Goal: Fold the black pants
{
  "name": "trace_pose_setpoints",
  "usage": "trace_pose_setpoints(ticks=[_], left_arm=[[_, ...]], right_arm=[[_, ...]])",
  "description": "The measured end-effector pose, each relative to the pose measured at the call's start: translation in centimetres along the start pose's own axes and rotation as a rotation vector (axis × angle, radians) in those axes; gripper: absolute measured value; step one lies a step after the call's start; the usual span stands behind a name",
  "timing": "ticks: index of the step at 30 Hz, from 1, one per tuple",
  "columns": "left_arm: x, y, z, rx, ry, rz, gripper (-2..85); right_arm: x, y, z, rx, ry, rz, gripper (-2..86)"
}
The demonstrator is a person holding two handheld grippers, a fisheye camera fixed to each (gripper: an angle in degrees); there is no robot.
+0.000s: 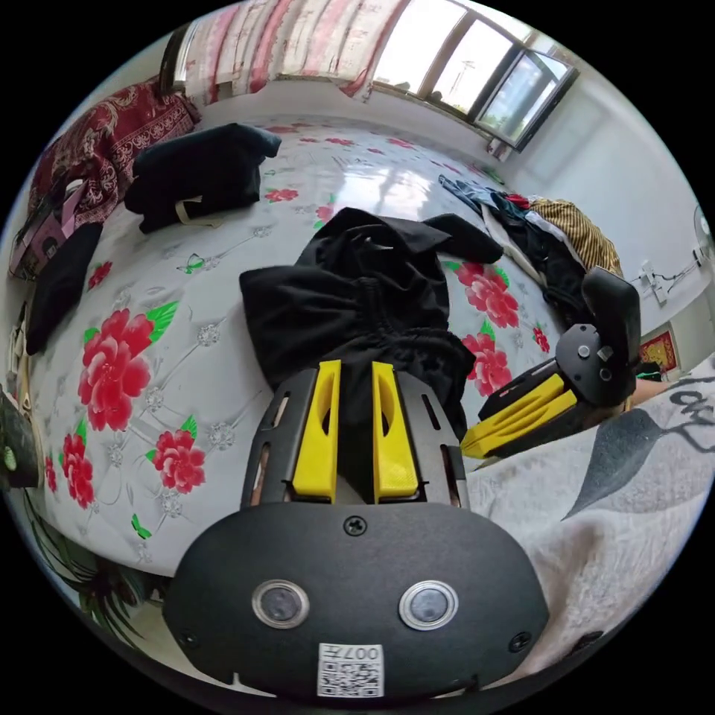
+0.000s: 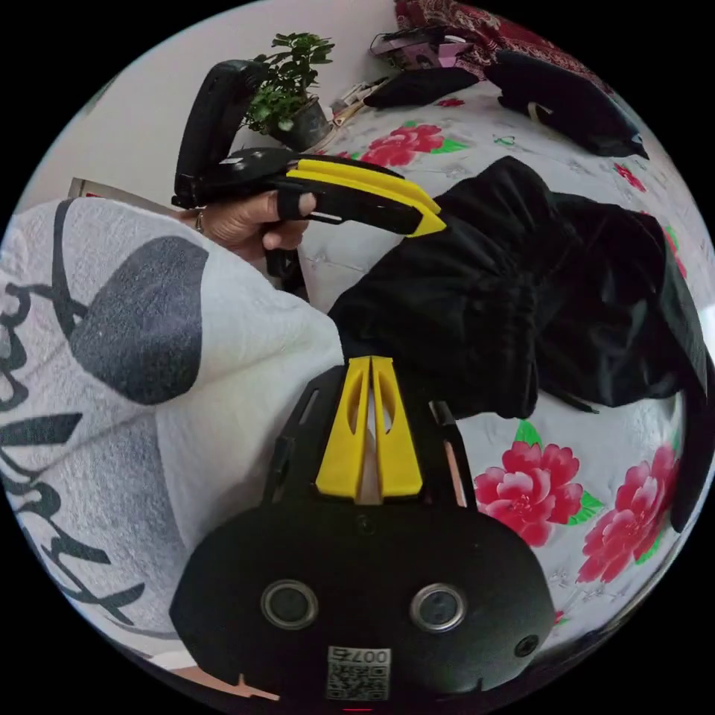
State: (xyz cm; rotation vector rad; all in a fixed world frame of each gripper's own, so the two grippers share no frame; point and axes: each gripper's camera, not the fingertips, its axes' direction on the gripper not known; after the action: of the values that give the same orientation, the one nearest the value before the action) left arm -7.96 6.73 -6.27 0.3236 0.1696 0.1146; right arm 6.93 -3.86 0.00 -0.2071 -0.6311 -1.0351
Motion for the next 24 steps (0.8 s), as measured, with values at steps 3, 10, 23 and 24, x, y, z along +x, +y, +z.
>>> trace_pose_setpoints(ticks=[3, 10, 23, 24], left_arm=[[-1.0, 1.7, -2.3, 0.029, -0.047, 0.019, 8.1], [1.2, 1.0, -1.3, -0.019, 0.046, 0.166, 12.4], [-6.0, 3.8, -4.1, -0.001, 0.047, 0.091, 6.7], [-8.9, 5.1, -6.0, 0.027, 0.041, -0.041, 6.6]], right_arm=[[1.2, 1.2, -1.9, 0.096, -0.004, 0.092, 0.0], [3.4, 7.5, -3.3, 0.378, -0.074, 0.436, 0.5], [6.1, 6.7, -9.4, 0.437, 0.202, 0.560, 4.6], [6.8, 5.4, -10.2, 0.445, 0.222, 0.549, 5.1]])
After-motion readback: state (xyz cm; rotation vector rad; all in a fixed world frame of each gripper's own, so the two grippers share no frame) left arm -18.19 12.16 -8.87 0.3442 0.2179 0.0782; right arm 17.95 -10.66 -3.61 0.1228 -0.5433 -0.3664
